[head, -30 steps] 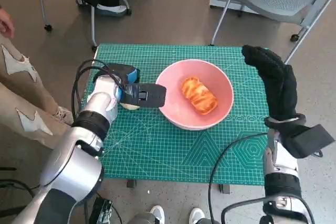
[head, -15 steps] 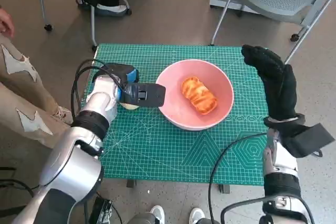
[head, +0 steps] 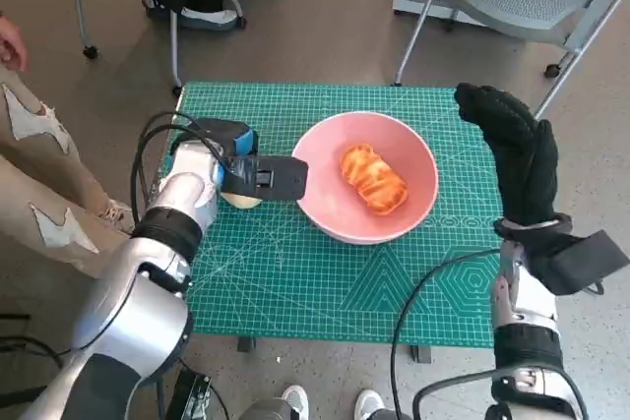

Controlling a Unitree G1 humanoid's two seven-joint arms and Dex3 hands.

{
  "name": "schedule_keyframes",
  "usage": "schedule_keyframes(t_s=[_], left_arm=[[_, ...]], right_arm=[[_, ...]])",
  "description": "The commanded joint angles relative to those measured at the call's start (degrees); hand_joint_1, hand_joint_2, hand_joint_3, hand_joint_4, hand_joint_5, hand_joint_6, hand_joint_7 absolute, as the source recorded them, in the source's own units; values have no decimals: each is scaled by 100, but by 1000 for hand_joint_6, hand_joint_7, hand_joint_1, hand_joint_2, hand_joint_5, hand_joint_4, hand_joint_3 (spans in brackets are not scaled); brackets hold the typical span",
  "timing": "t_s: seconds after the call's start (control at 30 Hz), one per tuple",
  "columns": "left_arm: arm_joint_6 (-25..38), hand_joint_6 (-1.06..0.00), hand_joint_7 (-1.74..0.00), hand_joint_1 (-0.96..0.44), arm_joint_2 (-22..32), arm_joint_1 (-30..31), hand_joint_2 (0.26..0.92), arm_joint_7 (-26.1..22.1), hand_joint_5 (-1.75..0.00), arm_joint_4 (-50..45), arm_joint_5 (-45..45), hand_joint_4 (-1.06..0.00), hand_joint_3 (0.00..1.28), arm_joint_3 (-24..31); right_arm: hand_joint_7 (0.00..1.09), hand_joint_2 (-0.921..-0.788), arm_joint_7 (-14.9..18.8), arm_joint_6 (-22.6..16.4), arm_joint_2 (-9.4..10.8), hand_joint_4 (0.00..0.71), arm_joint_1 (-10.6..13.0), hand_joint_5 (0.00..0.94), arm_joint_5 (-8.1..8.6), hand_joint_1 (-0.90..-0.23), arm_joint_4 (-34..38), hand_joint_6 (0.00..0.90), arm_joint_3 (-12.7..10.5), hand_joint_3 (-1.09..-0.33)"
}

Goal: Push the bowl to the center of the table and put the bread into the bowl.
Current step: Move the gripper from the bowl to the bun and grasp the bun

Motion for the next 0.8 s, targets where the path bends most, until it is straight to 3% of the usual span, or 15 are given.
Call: schedule_keyframes(t_s=[0.03,0.3,0.8], left_arm=[[-3,-631,-1018,41,95,-26,910,24,-1173,-58,-82,-768,53,87],[-49,-621,-1093,2,179,-136,908,93,-1121,-170,-191,-798,48,224],[-161,-616,-1226,0,417,-278,920,215,-1083,-540,-353,-724,53,491]], right_arm=[[400,-921,23,103,17,162,-2,0,-19,-664,48,49,40,-847],[402,-921,71,72,9,161,-31,0,-17,-652,104,47,61,-851],[409,-921,111,49,14,160,-77,0,-16,-650,183,42,97,-857]])
